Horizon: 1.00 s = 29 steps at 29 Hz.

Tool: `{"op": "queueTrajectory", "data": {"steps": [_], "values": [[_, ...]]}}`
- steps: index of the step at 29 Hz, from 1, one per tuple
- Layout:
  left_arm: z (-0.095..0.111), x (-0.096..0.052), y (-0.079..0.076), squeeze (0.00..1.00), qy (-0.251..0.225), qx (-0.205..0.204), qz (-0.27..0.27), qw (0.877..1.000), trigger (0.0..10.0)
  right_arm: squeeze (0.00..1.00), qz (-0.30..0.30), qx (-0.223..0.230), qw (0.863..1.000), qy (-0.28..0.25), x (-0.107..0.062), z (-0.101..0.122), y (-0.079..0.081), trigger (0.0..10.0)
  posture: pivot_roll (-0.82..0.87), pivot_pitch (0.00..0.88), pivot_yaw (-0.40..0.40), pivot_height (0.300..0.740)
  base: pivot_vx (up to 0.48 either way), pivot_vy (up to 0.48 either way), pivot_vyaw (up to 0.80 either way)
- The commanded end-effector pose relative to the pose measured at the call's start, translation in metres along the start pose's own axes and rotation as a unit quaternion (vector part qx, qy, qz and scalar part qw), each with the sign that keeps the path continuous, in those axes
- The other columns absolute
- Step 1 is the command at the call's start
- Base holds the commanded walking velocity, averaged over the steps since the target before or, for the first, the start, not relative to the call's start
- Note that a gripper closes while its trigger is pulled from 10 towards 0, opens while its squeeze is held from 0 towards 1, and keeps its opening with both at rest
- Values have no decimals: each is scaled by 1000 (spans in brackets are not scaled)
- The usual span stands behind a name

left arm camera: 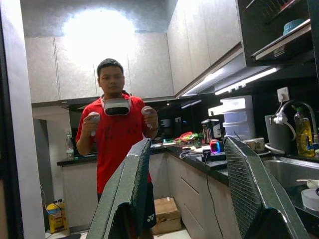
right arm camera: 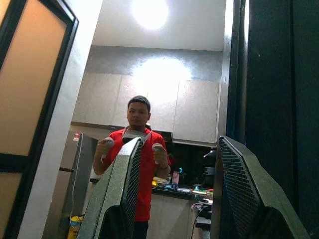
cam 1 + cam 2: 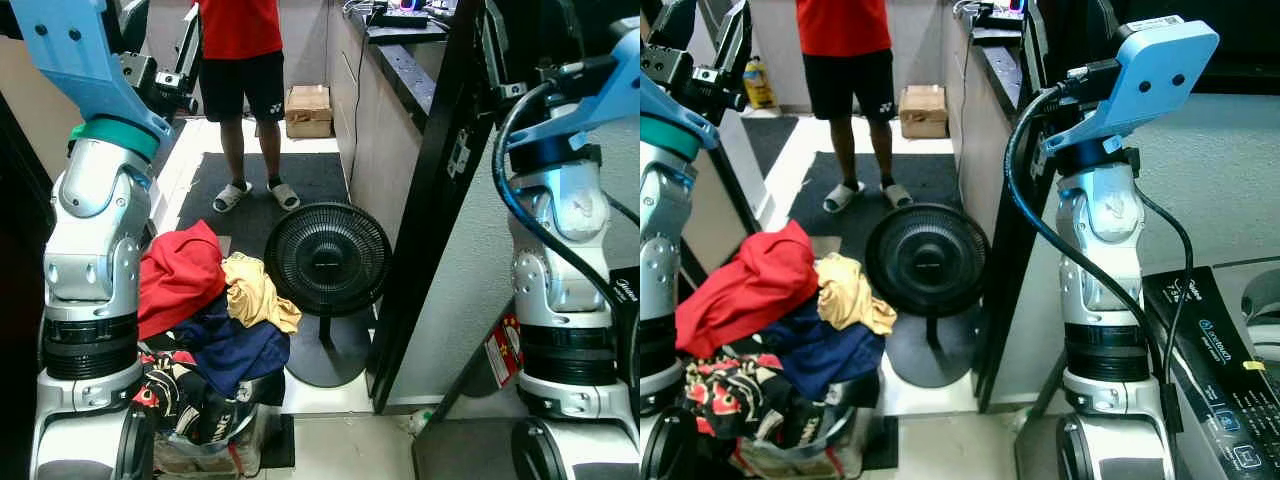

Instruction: Clothes washing

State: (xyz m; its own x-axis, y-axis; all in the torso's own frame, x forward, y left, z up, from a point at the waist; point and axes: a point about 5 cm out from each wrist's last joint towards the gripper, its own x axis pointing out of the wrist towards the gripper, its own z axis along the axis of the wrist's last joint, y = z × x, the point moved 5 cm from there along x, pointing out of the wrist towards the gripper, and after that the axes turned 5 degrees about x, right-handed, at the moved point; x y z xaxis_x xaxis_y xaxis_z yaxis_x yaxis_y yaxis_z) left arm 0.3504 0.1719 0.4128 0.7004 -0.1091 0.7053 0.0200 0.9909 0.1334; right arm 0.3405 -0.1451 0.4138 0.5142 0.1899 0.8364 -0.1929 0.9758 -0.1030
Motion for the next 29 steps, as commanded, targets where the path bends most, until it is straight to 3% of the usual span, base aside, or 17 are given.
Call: {"op": "queueTrajectory", "data": {"steps": [1,29], "values": [[-1,0,1,0,4,2,-2,1000,10000,0,3,-4,1000,-14,3,8,1,10000,20,0,38,740,0,0,0],[-3,0,-1,0,8,3,-4,1000,10000,0,2,-4,1000,-8,1,6,2,10000,21,0,42,740,0,0,0]]}}
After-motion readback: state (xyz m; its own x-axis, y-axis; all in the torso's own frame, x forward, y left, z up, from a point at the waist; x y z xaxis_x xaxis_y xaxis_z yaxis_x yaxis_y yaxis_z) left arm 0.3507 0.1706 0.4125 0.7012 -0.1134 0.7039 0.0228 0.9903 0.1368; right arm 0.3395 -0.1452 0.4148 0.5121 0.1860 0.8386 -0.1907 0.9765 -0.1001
